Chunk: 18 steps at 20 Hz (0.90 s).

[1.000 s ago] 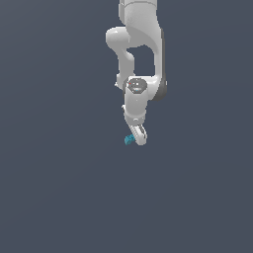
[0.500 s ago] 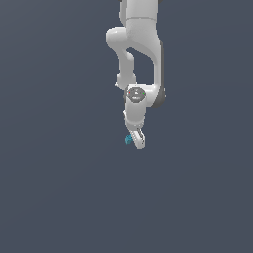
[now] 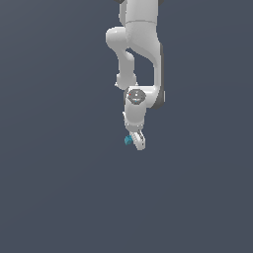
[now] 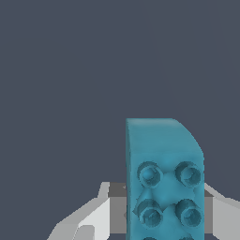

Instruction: Pick up the object and move it to a goal position.

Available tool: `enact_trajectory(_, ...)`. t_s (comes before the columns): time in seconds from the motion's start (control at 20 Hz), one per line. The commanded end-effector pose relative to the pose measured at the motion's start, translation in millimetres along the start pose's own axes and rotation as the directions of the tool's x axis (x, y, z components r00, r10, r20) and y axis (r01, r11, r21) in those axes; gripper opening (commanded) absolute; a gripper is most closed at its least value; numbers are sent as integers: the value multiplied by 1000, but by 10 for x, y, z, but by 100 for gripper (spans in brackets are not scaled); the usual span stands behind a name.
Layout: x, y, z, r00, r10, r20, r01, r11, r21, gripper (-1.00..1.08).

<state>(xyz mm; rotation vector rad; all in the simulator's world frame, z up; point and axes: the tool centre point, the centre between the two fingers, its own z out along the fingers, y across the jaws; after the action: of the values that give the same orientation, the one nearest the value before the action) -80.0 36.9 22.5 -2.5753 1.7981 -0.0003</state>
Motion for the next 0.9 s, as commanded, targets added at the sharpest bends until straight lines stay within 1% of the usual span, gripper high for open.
enact_trajectory(0.0,1,3,5,1000,0,0,0,1000,-1,-100)
enact_trajectory(0.45,12,-29,-57,1000,0,0,0,1000,0,-100)
enact_trajectory(0.85,87,-200,-391,1000,1,-1,-1,1000,-1,-100)
